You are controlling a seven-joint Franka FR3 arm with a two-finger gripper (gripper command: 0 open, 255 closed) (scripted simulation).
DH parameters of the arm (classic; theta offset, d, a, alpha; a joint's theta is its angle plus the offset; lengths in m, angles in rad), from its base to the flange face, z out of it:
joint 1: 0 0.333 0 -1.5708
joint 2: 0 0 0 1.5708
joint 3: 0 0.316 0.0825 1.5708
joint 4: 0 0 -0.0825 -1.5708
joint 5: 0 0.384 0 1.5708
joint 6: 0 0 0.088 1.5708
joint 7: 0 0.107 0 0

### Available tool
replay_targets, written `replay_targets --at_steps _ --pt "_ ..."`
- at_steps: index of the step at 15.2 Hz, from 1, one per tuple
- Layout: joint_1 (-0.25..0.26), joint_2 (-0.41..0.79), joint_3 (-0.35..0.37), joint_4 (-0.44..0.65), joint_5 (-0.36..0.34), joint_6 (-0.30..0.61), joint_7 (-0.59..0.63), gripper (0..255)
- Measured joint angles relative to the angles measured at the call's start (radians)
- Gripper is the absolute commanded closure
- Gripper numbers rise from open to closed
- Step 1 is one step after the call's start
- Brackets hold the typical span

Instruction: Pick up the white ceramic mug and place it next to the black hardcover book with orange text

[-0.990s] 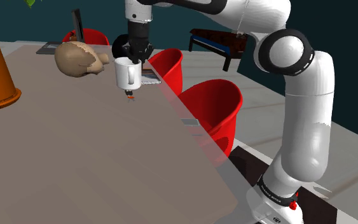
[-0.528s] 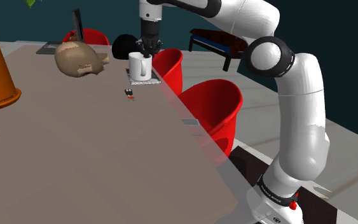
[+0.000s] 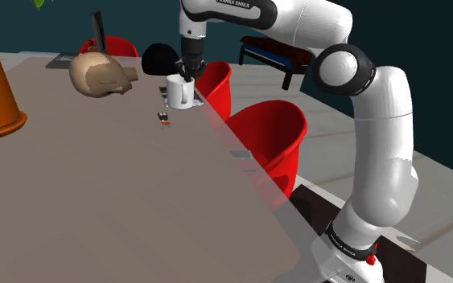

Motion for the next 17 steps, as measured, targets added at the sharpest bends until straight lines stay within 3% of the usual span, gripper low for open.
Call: replay_targets --at_steps 8,14,15,17 --pt "-0.03 -0.047 0.002 -0.18 0.015 0.133 0.002 255" --pt "-0.032 -0.05 0.002 -0.192 0.015 0.143 0.004 255" --pt "-0.032 -0.05 0.002 -0.192 0.015 0.143 0.004 0" --pt "-0.031 -0.05 0.002 -0.192 0.015 0.143 0.004 0"
